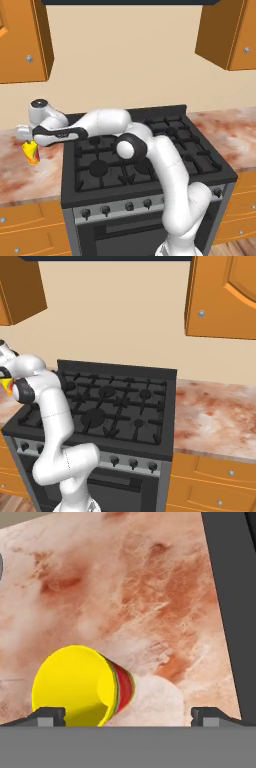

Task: Pick the cup and bowl from the counter and place them on the counter next to the sink.

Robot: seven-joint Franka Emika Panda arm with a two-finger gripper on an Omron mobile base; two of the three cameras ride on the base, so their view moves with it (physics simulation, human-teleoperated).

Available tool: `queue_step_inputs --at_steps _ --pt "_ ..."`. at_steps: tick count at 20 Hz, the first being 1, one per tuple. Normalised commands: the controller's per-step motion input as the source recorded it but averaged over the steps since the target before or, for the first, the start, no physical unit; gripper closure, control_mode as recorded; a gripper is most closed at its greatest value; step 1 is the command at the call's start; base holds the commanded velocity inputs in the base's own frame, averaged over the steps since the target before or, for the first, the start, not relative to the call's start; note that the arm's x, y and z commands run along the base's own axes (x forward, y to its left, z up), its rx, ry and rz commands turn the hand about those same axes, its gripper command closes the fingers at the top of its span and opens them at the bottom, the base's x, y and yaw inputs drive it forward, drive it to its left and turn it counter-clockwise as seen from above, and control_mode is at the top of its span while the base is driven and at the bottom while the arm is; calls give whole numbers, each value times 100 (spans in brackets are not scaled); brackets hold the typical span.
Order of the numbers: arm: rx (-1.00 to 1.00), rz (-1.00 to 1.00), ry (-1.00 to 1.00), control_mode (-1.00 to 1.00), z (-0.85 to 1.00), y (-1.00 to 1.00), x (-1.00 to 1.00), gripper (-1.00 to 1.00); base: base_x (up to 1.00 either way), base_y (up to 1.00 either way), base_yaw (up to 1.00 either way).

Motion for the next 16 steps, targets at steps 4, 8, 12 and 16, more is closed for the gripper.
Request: queue_step_inputs --at_steps 4,8,12,16 --pt "0 -1 0 -100 -21 4 27 -100 0 0 0" --pt "-1 -3 0 -100 -9 12 33 -100 0 0 0" --pt "0 -3 4 -100 -5 12 28 -100 0 0 0" --pt "0 -1 8 -100 -4 18 6 -100 0 0 0"
